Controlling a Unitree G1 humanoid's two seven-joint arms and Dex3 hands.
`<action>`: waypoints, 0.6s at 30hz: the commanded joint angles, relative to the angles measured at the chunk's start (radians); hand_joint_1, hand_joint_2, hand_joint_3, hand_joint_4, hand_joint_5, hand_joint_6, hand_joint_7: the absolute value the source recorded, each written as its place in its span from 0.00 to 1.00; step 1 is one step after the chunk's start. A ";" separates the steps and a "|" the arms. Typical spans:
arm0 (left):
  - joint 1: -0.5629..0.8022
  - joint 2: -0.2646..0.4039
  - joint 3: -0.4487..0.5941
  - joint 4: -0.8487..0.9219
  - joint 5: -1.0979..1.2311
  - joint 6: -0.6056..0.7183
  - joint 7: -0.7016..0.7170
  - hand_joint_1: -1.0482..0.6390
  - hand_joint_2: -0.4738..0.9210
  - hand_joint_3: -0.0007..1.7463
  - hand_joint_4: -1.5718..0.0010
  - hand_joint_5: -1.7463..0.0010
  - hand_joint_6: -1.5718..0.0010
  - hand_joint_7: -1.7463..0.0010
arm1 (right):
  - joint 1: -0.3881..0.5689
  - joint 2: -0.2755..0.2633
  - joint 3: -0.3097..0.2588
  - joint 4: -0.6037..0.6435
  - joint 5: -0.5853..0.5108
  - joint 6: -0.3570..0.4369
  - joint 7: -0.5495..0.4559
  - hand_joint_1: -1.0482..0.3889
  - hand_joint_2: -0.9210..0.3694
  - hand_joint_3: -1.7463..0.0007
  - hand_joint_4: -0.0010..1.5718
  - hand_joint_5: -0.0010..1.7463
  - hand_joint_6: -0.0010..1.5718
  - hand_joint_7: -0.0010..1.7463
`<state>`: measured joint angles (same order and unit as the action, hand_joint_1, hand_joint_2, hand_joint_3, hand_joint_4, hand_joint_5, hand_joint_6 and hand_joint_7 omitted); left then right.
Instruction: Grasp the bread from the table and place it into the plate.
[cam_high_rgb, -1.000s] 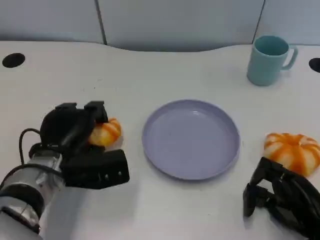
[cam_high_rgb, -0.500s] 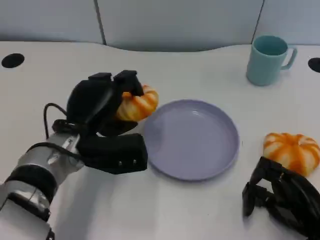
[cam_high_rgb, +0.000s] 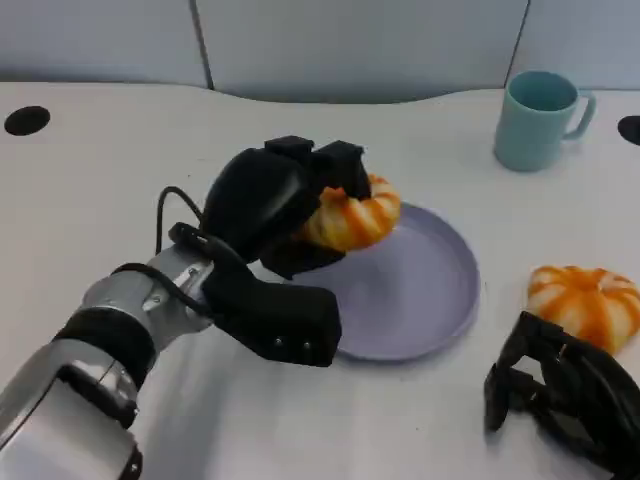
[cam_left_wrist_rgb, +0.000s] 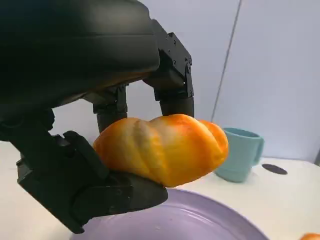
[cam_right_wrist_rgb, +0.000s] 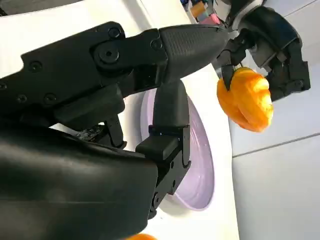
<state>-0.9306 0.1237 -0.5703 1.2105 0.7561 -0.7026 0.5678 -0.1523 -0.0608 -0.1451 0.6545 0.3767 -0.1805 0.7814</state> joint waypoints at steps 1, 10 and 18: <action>-0.050 -0.022 -0.017 0.028 0.009 0.034 -0.073 0.46 0.80 0.56 0.41 0.00 0.52 0.00 | 0.029 -0.001 0.003 -0.004 -0.001 0.033 -0.002 0.37 0.00 0.86 0.43 1.00 0.36 0.88; -0.075 -0.064 -0.004 0.049 -0.013 0.085 -0.198 0.45 0.84 0.51 0.42 0.00 0.55 0.00 | 0.045 0.007 0.012 -0.027 -0.013 0.017 -0.019 0.37 0.00 0.87 0.43 1.00 0.36 0.88; -0.070 -0.082 0.032 0.052 -0.084 0.141 -0.416 0.47 0.89 0.27 0.68 0.35 0.62 0.80 | 0.055 0.009 0.018 -0.042 -0.006 0.016 -0.015 0.36 0.00 0.86 0.43 1.00 0.37 0.88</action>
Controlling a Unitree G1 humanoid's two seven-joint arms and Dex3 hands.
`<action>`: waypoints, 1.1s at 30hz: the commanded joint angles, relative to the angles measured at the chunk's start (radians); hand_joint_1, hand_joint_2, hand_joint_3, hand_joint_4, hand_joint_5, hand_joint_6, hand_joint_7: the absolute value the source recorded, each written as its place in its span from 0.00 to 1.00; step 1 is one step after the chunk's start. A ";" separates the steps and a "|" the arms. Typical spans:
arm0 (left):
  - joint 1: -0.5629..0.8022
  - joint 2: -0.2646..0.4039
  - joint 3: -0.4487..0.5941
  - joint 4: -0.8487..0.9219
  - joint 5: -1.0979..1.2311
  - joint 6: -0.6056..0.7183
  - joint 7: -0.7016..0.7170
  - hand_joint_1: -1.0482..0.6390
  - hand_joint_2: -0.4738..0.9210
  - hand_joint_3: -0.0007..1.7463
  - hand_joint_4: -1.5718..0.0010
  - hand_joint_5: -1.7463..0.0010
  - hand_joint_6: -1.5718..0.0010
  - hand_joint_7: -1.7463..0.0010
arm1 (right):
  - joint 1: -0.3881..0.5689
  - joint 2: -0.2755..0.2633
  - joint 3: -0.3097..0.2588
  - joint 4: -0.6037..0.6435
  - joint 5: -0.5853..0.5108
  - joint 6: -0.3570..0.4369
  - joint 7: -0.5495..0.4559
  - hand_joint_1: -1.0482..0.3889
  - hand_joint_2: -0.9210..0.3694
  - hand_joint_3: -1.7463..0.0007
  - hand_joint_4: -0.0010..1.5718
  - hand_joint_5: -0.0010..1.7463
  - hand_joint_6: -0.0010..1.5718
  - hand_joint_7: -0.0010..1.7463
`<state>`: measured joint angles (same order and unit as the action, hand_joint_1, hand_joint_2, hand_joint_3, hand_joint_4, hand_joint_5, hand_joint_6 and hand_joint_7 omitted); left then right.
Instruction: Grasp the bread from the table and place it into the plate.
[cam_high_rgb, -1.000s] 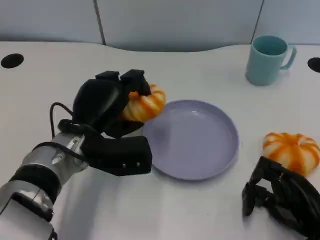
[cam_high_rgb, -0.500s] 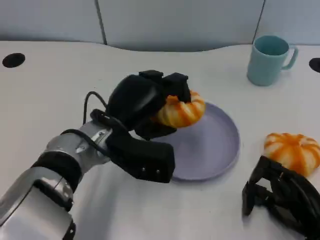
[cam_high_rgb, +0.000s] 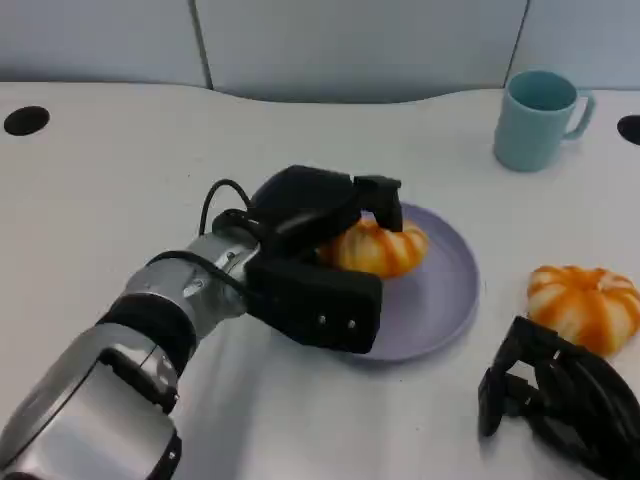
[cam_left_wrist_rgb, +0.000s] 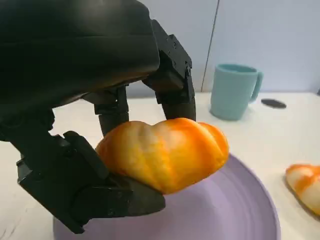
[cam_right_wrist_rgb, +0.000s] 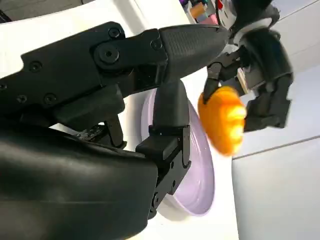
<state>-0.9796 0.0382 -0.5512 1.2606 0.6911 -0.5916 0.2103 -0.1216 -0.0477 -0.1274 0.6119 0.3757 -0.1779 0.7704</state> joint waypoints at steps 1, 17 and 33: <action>-0.019 0.001 0.020 0.002 -0.028 0.037 -0.078 0.47 0.90 0.26 0.69 0.36 0.63 0.82 | 0.024 -0.004 0.000 0.002 -0.004 0.012 -0.005 0.36 0.00 0.86 0.43 1.00 0.37 0.88; -0.043 0.040 -0.051 -0.027 0.018 0.133 -0.226 0.00 1.00 0.20 1.00 0.95 0.95 0.98 | 0.021 -0.006 -0.003 0.010 0.002 0.007 0.007 0.36 0.00 0.86 0.42 1.00 0.36 0.87; 0.189 0.104 0.293 -0.145 -0.449 -0.067 -0.560 0.00 1.00 0.21 0.99 0.99 0.97 0.99 | 0.014 -0.016 -0.001 0.016 -0.008 -0.004 -0.002 0.37 0.00 0.85 0.42 1.00 0.36 0.89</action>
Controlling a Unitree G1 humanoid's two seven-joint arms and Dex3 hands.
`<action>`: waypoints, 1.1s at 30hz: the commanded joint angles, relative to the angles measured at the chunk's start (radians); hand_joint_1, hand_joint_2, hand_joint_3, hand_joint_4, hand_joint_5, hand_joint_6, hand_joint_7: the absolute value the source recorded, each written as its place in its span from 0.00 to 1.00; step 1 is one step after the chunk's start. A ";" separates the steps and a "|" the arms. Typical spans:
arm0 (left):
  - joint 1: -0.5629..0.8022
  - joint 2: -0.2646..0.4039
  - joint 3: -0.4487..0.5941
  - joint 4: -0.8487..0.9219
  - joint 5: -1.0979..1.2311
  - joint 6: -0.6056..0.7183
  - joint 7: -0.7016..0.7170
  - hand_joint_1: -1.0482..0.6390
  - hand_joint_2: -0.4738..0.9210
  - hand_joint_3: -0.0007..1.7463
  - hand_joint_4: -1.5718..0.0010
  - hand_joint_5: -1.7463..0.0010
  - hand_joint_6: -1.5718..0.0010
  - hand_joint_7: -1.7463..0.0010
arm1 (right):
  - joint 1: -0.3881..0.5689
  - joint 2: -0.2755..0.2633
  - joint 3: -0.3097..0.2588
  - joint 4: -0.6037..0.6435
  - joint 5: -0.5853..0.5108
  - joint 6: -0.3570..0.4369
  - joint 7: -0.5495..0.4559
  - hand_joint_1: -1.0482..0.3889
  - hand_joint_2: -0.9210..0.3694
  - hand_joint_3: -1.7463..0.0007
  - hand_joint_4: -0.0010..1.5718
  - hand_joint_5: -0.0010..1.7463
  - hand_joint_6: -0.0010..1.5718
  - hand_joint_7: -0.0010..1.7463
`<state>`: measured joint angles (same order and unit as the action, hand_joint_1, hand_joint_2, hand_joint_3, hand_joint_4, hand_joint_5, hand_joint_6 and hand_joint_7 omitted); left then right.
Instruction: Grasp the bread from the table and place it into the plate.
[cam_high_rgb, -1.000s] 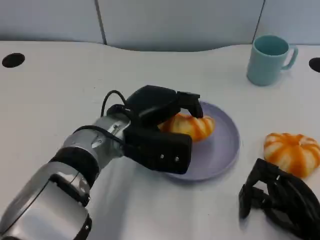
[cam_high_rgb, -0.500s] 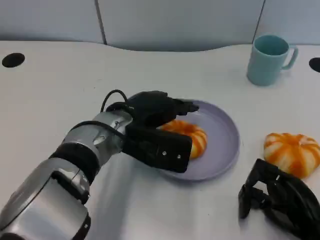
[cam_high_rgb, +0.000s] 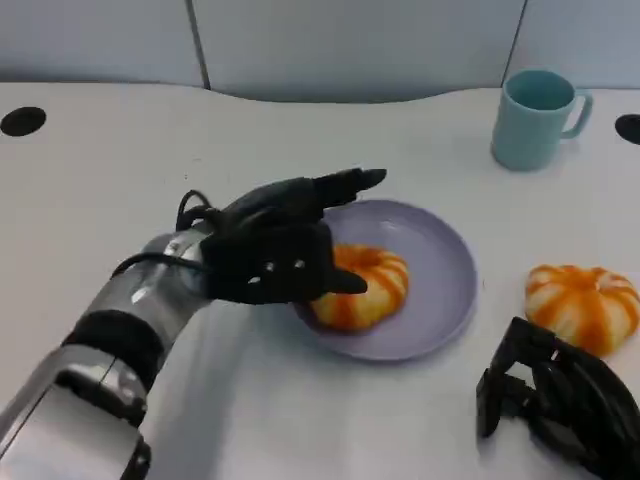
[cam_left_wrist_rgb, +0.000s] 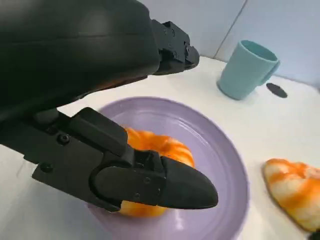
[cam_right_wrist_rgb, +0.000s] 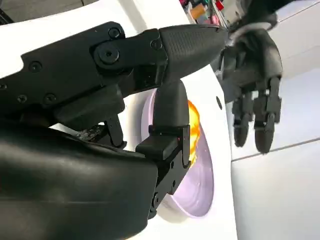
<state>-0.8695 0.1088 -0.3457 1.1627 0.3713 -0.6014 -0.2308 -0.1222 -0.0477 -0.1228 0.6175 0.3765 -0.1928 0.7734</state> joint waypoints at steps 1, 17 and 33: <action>0.104 0.034 0.113 -0.059 -0.169 -0.071 -0.156 0.00 1.00 0.21 0.98 0.99 0.97 0.98 | 0.014 -0.017 -0.007 0.011 -0.006 0.013 -0.004 0.37 0.00 0.85 0.43 1.00 0.36 0.89; 0.502 -0.036 0.416 -0.511 -0.768 0.221 -0.541 0.13 1.00 0.16 0.65 0.62 0.57 0.93 | 0.005 -0.018 -0.012 0.029 -0.006 0.013 0.003 0.37 0.00 0.86 0.44 1.00 0.36 0.89; 0.891 -0.146 0.490 -1.037 -0.899 0.570 -0.273 0.33 1.00 0.25 0.55 0.00 0.74 0.00 | 0.025 -0.025 -0.011 0.000 -0.005 0.023 0.010 0.37 0.00 0.85 0.43 1.00 0.36 0.88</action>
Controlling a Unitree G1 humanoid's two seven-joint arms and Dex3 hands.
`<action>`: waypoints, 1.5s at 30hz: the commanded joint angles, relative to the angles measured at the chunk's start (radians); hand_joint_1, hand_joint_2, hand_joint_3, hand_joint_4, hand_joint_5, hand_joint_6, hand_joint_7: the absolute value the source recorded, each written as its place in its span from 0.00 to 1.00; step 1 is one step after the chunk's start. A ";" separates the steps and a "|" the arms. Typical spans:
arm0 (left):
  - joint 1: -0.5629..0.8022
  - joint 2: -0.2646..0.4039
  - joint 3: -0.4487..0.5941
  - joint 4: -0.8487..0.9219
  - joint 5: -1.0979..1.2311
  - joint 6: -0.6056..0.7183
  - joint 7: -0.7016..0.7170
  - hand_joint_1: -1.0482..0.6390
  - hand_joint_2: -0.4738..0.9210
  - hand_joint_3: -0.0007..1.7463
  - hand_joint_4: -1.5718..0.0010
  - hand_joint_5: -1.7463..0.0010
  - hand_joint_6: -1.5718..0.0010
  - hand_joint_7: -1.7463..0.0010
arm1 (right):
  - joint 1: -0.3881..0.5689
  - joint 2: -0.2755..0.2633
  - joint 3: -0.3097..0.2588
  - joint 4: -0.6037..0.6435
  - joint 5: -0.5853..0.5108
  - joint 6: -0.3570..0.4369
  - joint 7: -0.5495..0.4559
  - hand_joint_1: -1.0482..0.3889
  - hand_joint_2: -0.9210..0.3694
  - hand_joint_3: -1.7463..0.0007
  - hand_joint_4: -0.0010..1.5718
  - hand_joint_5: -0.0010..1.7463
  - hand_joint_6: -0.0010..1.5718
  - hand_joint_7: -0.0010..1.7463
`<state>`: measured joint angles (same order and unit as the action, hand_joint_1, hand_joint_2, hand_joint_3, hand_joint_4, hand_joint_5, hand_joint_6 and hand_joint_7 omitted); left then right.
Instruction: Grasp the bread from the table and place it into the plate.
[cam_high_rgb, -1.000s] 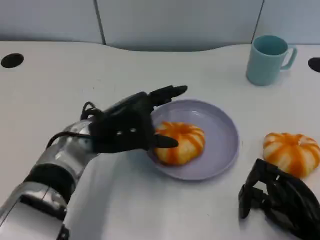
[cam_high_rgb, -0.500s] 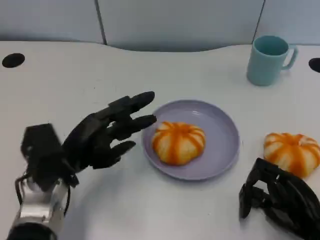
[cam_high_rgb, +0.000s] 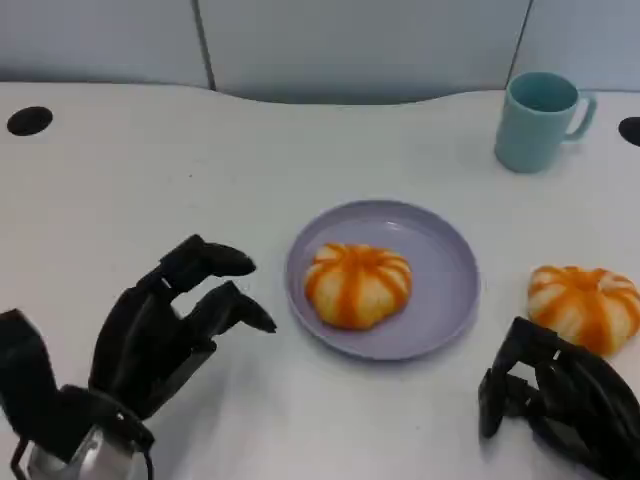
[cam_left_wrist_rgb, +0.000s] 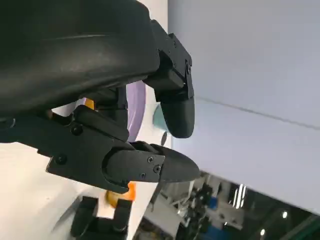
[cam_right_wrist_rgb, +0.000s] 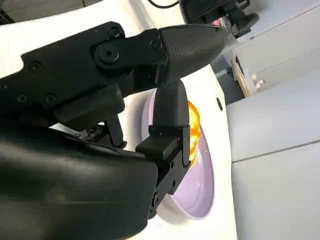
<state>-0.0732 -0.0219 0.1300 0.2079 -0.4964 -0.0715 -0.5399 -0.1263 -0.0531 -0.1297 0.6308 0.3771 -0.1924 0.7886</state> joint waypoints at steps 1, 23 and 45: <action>0.114 -0.017 0.014 -0.094 -0.034 0.045 0.036 0.33 1.00 0.25 0.54 0.00 0.74 0.00 | 0.028 -0.019 -0.005 -0.013 -0.003 0.026 -0.005 0.37 0.00 0.85 0.43 1.00 0.36 0.88; 0.157 -0.035 0.044 0.044 -0.048 -0.013 -0.052 0.32 1.00 0.18 0.48 0.00 0.66 0.00 | -0.012 -0.055 -0.039 0.051 0.000 0.024 0.024 0.38 0.00 0.86 0.42 1.00 0.37 0.85; 0.124 -0.019 0.086 0.099 -0.062 -0.002 -0.074 0.32 1.00 0.19 0.48 0.00 0.65 0.00 | -0.025 -0.038 -0.039 0.091 -0.007 -0.010 0.013 0.35 0.00 0.88 0.42 0.99 0.35 0.89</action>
<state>0.0507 -0.0553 0.2032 0.3064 -0.5598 -0.0775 -0.6198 -0.1643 -0.0852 -0.1615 0.7089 0.3796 -0.2145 0.8246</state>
